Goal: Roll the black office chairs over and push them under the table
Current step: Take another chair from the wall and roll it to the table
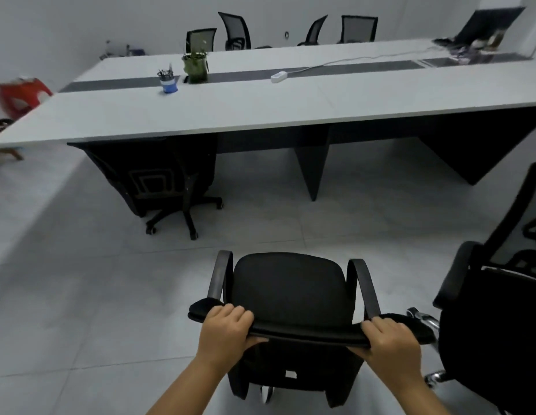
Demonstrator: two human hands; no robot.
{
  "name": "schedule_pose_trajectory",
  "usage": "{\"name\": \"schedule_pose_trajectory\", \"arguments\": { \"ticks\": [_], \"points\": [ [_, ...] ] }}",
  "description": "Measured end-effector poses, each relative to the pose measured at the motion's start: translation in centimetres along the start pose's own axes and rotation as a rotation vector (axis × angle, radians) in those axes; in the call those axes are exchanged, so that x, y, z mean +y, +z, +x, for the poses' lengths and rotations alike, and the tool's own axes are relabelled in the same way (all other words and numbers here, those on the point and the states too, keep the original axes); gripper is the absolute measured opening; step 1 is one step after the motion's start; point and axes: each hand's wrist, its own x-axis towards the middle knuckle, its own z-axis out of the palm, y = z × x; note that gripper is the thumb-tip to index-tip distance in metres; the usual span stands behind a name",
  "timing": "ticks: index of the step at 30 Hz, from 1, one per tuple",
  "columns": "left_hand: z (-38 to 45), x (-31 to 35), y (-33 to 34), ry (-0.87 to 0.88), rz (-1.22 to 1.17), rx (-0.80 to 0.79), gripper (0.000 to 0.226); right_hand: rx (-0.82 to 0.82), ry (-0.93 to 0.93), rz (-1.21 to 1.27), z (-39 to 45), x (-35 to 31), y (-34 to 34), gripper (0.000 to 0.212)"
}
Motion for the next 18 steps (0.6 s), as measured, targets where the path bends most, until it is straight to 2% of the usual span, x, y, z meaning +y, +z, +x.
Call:
{"name": "schedule_pose_trajectory", "arguments": {
  "ticks": [4,10,13,18],
  "points": [
    [4.9,-2.4,2.6,0.011,-0.012,0.026,0.064,0.038,-0.002,-0.021,4.1,1.2,2.5,0.072],
    [11.0,-3.1,6.6,-0.020,-0.054,0.021,0.069,-0.004,-0.046,-0.061,10.0,5.4,6.4,0.072],
    [14.4,-2.8,8.5,-0.040,-0.031,0.013,0.060,-0.023,-0.087,-0.070,13.1,8.7,8.7,0.065],
    [19.4,-1.6,11.4,-0.116,-0.032,0.014,0.068,-0.064,-0.153,-0.038,18.8,13.7,12.3,0.053]
  ]
}}
